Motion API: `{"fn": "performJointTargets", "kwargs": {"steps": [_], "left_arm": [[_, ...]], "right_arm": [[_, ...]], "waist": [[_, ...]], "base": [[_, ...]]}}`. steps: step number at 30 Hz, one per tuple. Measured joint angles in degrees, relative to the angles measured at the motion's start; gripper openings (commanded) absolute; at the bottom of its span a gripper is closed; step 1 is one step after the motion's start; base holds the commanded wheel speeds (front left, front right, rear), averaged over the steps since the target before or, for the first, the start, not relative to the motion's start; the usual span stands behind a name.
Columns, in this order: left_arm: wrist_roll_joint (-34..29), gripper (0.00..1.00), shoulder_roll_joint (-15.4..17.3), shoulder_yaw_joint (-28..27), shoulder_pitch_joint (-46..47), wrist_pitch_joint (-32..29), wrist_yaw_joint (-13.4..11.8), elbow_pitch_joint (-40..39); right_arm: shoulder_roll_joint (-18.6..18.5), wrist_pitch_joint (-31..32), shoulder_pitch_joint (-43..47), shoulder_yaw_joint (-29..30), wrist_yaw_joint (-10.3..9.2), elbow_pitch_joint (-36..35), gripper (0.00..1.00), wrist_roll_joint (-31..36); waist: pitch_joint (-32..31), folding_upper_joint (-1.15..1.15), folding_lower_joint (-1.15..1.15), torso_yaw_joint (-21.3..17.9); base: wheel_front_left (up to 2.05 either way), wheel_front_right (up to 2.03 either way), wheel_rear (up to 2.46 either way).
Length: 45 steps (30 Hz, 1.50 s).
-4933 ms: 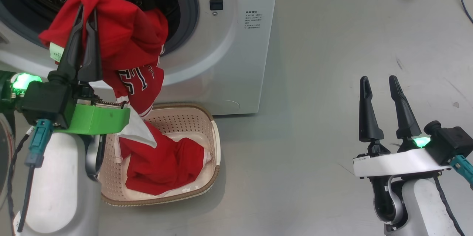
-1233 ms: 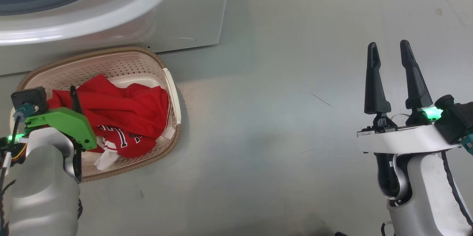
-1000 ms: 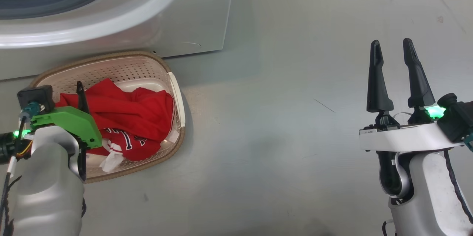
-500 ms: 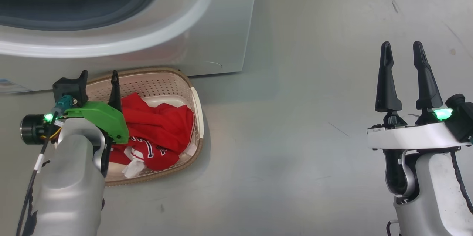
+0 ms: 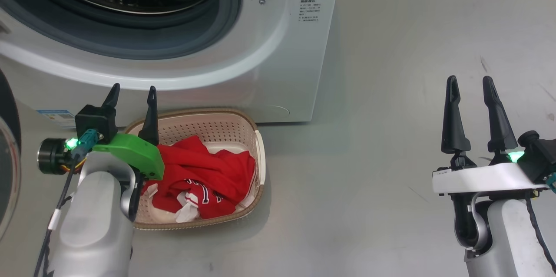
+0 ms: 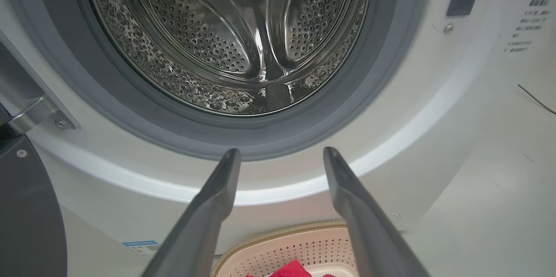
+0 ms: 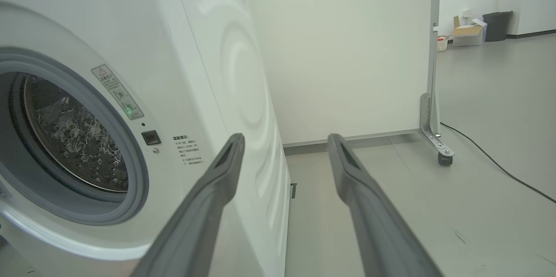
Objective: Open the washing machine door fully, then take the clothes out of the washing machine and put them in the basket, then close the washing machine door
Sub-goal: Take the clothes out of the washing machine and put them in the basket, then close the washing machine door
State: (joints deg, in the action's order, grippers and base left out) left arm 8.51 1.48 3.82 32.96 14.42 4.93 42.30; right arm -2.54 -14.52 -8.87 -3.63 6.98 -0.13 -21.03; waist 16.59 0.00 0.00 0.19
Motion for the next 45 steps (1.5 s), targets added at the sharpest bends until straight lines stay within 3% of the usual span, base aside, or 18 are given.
{"fn": "performJointTargets", "kwargs": {"steps": [23,45], "left_arm": [[2.7,1.0,0.0,1.8,-16.2,0.0,-0.1,-18.5],[5.1,1.0,0.2,5.9,-26.2,0.0,-2.6,-26.4]], "right_arm": [[0.1,0.0,5.9,-0.3,-0.05,0.0,1.0,-0.6],[0.2,0.0,8.4,-1.2,-0.66,-0.1,1.0,-0.7]], "waist": [[-9.5,0.0,0.0,3.0],[-12.6,0.0,0.0,2.7]], "base": [[0.0,0.0,0.0],[0.0,0.0,0.0]]}}
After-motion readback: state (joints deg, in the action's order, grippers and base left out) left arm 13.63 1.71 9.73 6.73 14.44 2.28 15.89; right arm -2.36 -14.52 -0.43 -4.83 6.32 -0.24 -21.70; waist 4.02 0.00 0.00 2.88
